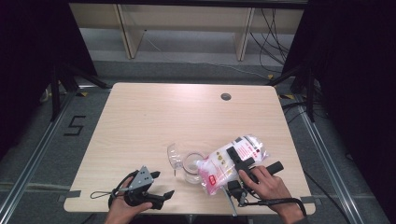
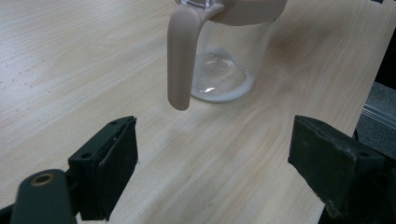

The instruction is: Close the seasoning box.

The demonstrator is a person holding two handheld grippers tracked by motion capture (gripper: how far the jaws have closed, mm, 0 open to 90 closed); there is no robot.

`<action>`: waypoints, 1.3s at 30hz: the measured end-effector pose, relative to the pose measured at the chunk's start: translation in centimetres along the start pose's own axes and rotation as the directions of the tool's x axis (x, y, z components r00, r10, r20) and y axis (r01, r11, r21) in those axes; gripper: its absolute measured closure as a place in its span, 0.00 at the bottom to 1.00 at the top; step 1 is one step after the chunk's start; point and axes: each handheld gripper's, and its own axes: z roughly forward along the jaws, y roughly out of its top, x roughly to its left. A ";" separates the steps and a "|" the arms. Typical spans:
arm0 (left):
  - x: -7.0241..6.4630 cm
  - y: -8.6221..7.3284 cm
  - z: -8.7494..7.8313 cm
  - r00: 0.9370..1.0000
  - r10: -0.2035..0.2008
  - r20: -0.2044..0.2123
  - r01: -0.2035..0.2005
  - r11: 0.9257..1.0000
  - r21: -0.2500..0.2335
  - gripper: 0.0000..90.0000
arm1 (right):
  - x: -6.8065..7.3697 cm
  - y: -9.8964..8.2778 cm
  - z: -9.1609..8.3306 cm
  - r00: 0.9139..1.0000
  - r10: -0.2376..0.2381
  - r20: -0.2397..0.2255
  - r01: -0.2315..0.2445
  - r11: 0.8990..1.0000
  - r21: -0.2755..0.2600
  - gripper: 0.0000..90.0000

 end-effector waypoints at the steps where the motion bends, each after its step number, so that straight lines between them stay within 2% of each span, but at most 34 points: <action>1: 0.0 0.0 0.0 1.000 -0.001 0.001 0.001 1.000 0.000 0.17 | 0.1 0.0 0.1 1.000 -0.008 0.010 0.008 1.000 -0.007 0.55; 2: 0.0 0.0 0.0 1.000 0.000 0.000 0.000 1.000 -0.001 0.17 | 0.2 0.0 0.0 1.000 0.005 0.010 -0.005 1.000 -0.001 0.55; 7: 0.0 0.0 0.0 1.000 -0.001 0.000 0.001 1.000 -0.003 0.17 | 0.2 0.0 0.0 1.000 0.003 0.013 -0.003 1.000 -0.005 0.55; 8: 0.0 0.0 0.0 1.000 -0.001 0.000 0.001 1.000 -0.003 0.17 | 0.3 -0.1 0.0 1.000 0.019 0.006 -0.019 1.000 -0.001 0.55; 10: 0.0 0.0 0.0 1.000 0.001 -0.002 -0.001 1.000 0.000 0.17 | 0.1 -0.1 0.0 1.000 0.004 0.013 -0.004 1.000 -0.006 0.55; 14: 0.1 0.0 -0.1 1.000 0.005 -0.001 -0.005 1.000 0.004 0.17 | 0.1 -0.2 0.0 1.000 0.012 0.013 -0.012 1.000 -0.008 0.56; 16: 0.0 0.0 0.0 1.000 -0.001 0.001 0.001 1.000 0.000 0.17 | -0.2 -0.2 0.0 1.000 -0.007 0.019 0.008 1.000 -0.013 0.56; 20: 0.0 0.0 -0.1 1.000 0.006 -0.001 -0.006 1.000 0.007 0.17 | 0.0 -0.3 -0.1 1.000 0.015 0.015 -0.015 1.000 -0.002 0.56; 23: 0.1 0.0 0.0 1.000 0.004 -0.001 -0.004 1.000 0.003 0.17 | -0.1 -0.3 0.0 1.000 -0.006 0.018 0.006 1.000 -0.014 0.56; 26: 0.0 0.0 -0.1 1.000 0.006 -0.004 -0.006 1.000 0.008 0.17 | -0.1 -0.2 0.0 1.000 -0.005 0.024 0.005 1.000 -0.019 0.56; 27: 0.0 0.0 -0.1 1.000 0.007 0.001 -0.007 1.000 0.006 0.17 | 0.0 -0.3 0.0 1.000 0.011 0.024 -0.010 1.000 -0.014 0.56; 29: 0.0 0.0 0.0 1.000 0.001 0.000 -0.001 1.000 0.004 0.17 | -0.2 -0.3 0.0 1.000 -0.001 0.031 0.002 1.000 -0.026 0.56; 39: 0.0 0.0 0.0 1.000 0.001 0.001 -0.001 1.000 0.006 0.17 | -0.1 -0.2 0.0 0.999 0.021 0.024 -0.021 1.000 -0.018 0.56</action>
